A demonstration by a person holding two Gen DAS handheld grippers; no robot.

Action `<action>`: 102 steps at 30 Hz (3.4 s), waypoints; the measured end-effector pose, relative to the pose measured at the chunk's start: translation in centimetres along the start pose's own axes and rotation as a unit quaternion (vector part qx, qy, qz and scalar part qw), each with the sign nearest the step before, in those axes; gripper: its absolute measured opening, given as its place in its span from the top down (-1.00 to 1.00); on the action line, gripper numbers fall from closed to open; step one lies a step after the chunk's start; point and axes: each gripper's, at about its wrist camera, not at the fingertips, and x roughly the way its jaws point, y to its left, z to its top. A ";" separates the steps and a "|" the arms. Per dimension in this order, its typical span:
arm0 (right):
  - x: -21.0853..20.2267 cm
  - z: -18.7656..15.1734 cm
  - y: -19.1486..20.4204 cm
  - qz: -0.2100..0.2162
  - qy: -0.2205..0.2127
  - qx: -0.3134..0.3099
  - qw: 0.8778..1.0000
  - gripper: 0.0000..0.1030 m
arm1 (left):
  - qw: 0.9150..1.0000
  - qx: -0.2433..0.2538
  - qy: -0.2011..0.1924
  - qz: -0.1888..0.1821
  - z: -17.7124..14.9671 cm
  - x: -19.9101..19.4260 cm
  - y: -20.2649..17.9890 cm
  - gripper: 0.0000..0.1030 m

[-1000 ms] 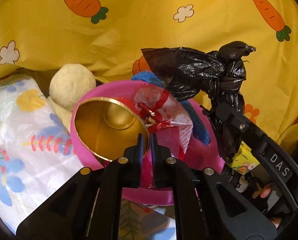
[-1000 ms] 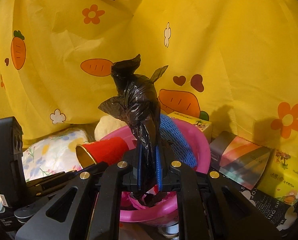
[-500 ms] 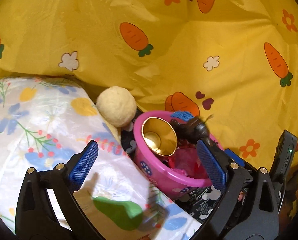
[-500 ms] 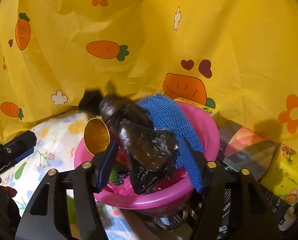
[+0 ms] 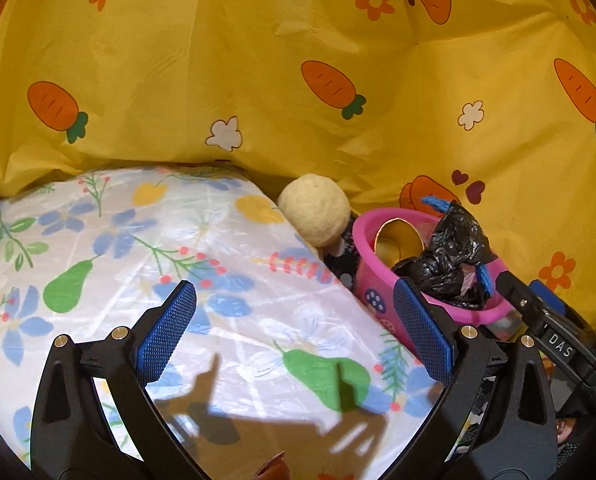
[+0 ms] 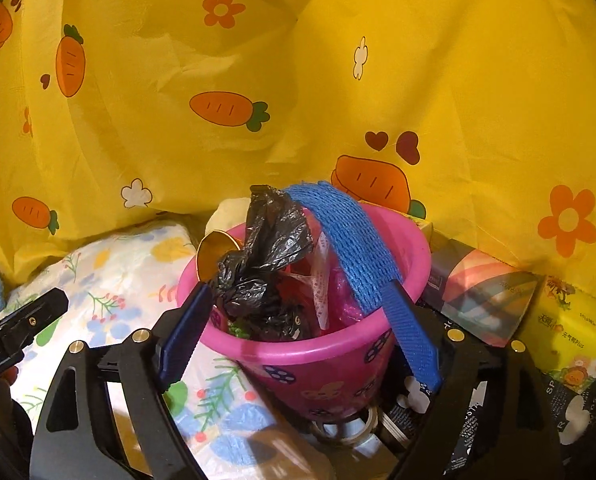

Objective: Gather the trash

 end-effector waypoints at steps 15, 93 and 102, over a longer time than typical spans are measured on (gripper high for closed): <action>-6.4 -3.3 5.1 0.011 -0.044 -0.048 0.998 -0.89 | 0.995 0.001 -0.040 0.093 -3.3 -8.2 3.2 -0.89; -12.9 -7.0 10.4 0.047 -0.046 -0.097 0.993 -0.89 | 0.986 0.008 -0.083 0.146 -6.5 -16.3 4.6 -0.89; -12.9 -7.0 10.4 0.047 -0.046 -0.097 0.993 -0.89 | 0.986 0.008 -0.083 0.146 -6.6 -16.4 4.6 -0.89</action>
